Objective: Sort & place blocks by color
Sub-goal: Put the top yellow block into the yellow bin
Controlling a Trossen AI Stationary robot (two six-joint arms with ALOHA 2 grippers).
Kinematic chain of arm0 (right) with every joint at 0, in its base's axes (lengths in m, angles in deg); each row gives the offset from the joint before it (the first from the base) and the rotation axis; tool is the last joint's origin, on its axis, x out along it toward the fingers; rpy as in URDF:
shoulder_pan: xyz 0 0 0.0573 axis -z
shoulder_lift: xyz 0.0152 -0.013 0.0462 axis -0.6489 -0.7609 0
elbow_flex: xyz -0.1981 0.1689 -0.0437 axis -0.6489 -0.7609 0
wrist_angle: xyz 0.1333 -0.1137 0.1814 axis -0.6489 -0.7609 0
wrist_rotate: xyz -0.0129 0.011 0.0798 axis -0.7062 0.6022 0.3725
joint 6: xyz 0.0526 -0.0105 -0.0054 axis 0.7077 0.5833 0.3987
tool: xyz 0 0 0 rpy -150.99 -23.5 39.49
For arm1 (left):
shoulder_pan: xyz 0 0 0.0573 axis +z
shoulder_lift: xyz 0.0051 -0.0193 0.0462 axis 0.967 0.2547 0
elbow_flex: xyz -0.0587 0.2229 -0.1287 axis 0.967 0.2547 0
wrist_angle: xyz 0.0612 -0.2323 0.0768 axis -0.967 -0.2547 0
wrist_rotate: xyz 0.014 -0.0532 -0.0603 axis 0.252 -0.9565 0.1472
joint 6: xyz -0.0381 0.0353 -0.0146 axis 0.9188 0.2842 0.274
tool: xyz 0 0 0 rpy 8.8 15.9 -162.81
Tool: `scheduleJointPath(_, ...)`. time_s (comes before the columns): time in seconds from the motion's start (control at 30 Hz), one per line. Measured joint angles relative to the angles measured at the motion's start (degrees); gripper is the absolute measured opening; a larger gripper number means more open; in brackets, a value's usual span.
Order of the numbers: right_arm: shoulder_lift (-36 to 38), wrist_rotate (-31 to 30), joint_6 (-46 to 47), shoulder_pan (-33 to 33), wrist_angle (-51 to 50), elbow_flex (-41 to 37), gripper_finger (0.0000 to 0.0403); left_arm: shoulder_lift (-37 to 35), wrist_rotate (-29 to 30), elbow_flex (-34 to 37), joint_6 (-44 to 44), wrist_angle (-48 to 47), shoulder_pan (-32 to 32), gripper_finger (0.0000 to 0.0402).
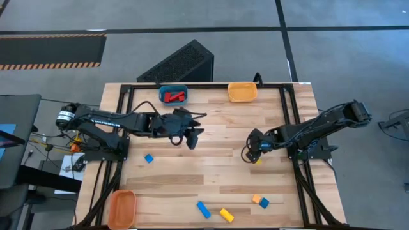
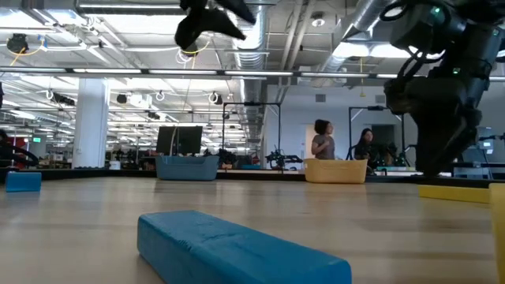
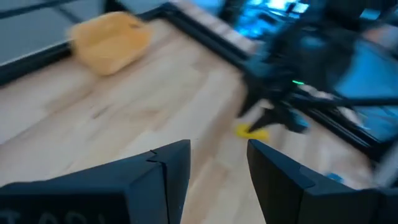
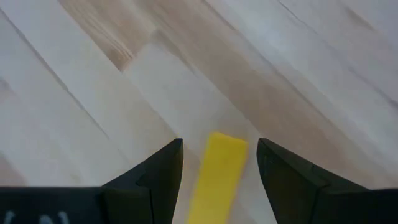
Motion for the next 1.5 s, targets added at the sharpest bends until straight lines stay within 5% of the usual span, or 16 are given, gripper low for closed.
scheduleJointPath(0.2, 0.26, -3.79, 6.19, 1.02, 0.60, 1.43, 0.0223, 0.61, -5.24, -0.04, 8.14, 7.11, -0.59, 0.0144)
scheduleJointPath(0.8, 0.24, -8.58, 22.73, -6.73, -15.54, 7.67, 0.0146, 0.35, -11.79, -0.02, -1.50, 11.79, -3.28, 0.0144)
scheduleJointPath(0.97, 0.24, -8.54, 23.06, -8.61, -19.20, 7.67, 0.0169, 0.64, -9.10, -0.02, -3.51, 8.94, -3.98, 0.0144)
scheduleJointPath(1.23, -4.48, -6.49, 21.46, -9.25, -13.99, 7.73, 0.0261, 0.74, -5.44, 0.00, -3.55, 2.09, -3.57, 0.0144)
scheduleJointPath(1.5, -15.60, -2.58, 25.05, -11.17, -12.76, 7.77, 0.0263, 0.74, -4.56, 0.00, -3.55, -1.17, -3.57, 0.0144)
